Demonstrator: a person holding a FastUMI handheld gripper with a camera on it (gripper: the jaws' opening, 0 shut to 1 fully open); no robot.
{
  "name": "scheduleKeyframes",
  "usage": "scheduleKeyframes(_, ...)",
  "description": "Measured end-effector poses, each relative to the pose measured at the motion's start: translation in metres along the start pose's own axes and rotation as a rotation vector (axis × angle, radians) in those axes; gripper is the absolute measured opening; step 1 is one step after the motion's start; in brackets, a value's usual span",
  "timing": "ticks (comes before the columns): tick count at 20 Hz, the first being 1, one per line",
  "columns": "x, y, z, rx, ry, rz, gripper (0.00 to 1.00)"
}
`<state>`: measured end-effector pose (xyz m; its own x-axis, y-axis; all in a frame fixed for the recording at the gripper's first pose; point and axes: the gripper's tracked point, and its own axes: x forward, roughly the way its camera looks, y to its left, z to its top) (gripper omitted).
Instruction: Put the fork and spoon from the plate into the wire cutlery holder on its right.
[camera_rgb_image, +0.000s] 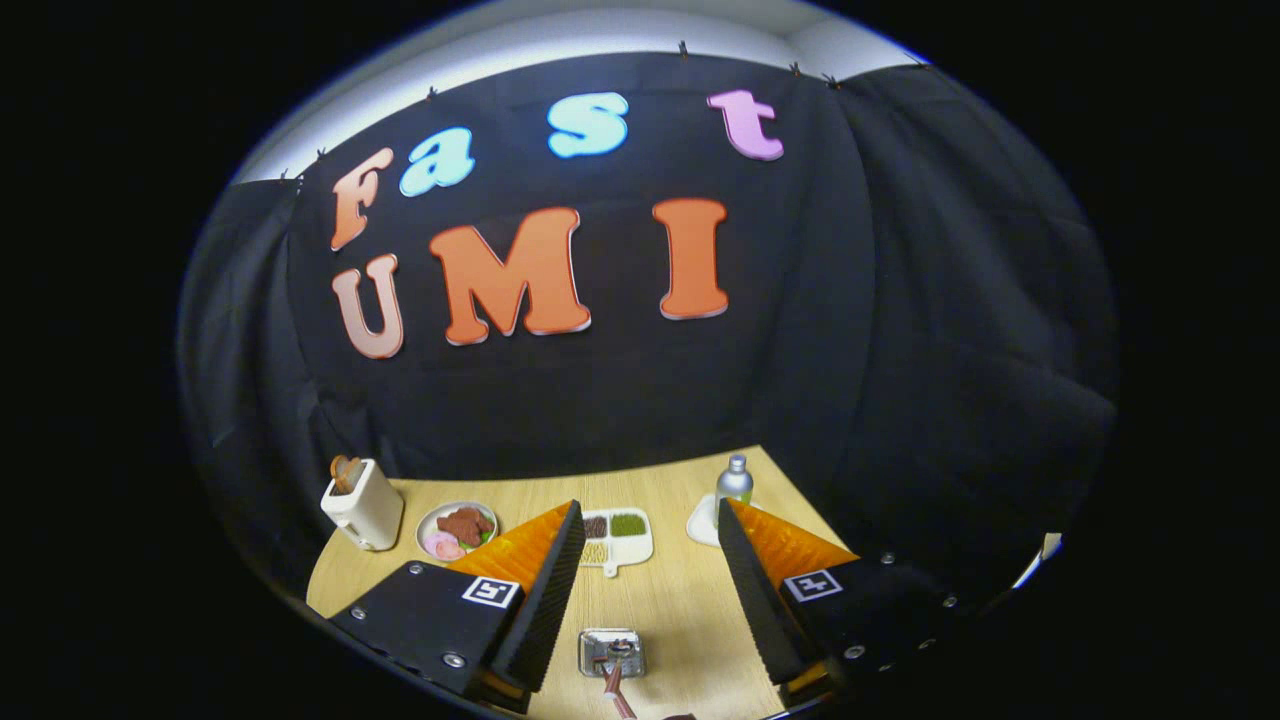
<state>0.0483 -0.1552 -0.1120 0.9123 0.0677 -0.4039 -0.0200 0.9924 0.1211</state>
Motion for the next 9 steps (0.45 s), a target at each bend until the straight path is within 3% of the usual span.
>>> scheduleKeyframes(6, -0.029, 0.015, 0.077, -0.062, -0.349, -0.042, 0.80)
scheduleKeyframes(9, -0.041, 0.021, 0.090, -0.069, -0.439, -0.049, 0.80)
